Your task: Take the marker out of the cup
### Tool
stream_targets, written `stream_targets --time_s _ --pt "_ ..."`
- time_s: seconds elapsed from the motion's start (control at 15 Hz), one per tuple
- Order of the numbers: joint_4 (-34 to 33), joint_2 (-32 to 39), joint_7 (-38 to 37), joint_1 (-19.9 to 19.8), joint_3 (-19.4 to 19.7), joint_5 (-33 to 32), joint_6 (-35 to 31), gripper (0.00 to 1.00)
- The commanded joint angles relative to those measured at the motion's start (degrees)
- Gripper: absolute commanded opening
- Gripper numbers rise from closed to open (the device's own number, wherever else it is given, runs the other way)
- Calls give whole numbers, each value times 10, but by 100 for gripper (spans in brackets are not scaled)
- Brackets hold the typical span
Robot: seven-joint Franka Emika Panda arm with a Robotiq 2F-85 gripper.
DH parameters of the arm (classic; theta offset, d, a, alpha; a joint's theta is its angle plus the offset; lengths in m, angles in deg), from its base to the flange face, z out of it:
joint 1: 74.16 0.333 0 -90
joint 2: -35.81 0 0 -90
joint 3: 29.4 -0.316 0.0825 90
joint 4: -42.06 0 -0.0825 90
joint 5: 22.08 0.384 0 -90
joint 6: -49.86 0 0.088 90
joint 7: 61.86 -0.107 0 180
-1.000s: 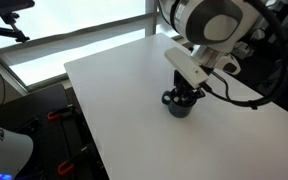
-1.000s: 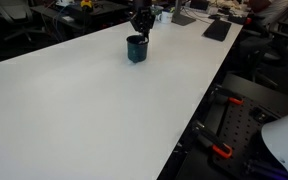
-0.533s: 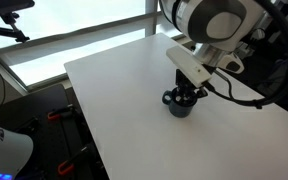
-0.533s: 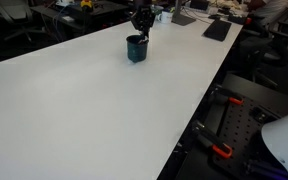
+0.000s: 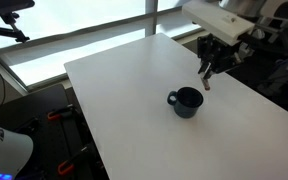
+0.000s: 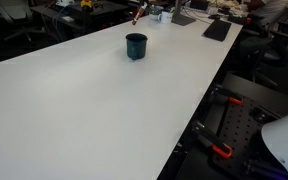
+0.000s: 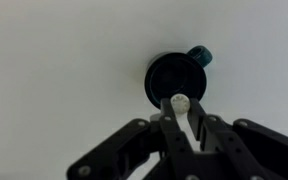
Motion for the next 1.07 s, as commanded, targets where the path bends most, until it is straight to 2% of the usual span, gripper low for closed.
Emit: stream_targets --time_s 0.0,0.27,0.73,1.0 --pt "9 -41 -1 11 0 -5 6 5" --pt "1 -41 24 19 -11 7 9 5" --pt "-12 -19 131 26 -51 40 21 5" --pt "-21 7 153 32 -65 41 36 5"
